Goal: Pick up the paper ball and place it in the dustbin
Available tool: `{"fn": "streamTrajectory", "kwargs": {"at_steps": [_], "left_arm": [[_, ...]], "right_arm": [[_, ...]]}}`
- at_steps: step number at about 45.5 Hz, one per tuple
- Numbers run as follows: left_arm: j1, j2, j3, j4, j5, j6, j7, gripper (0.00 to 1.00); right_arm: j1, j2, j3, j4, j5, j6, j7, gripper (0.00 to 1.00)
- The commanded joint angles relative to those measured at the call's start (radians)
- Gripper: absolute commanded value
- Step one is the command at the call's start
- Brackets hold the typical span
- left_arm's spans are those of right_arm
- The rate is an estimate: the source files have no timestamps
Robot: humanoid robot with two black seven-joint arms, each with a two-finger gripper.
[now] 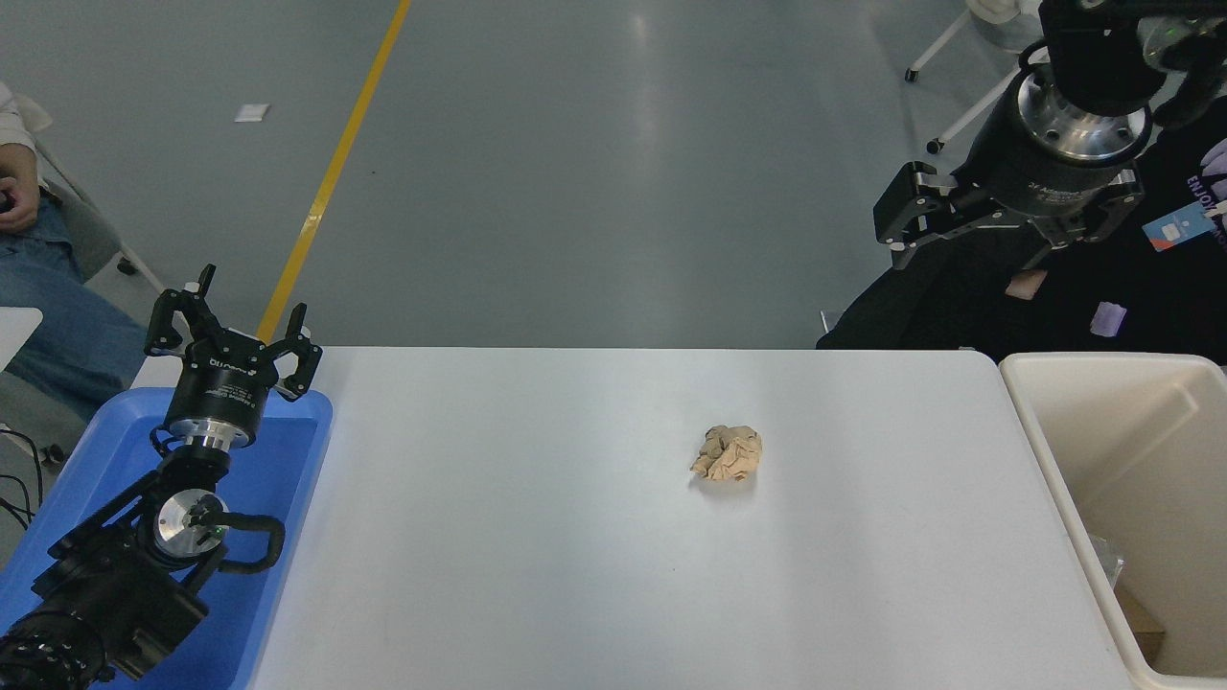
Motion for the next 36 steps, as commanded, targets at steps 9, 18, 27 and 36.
{"fn": "streamTrajectory", "kwargs": {"at_steps": [9, 18, 27, 36], "left_arm": [[-0.002, 0.001, 0.006, 0.0, 0.002, 0.001, 0.002, 0.99], [-0.002, 0.001, 0.006, 0.0, 0.002, 0.001, 0.001, 0.99], [-0.002, 0.001, 0.007, 0.0, 0.002, 0.001, 0.001, 0.99], [-0.002, 0.001, 0.006, 0.0, 0.0, 0.001, -0.001, 0.99]], "right_arm": [[0.015, -0.004, 0.003, -0.001, 0.0, 0.0, 0.0, 1.0], [0.035, -0.007, -0.002, -0.001, 0.0, 0.0, 0.0, 1.0], [0.037, -0.007, 0.003, -0.001, 0.0, 0.0, 0.0, 1.0], [0.043, -0.007, 0.023, -0.001, 0.002, 0.0, 0.0, 1.0]]}}
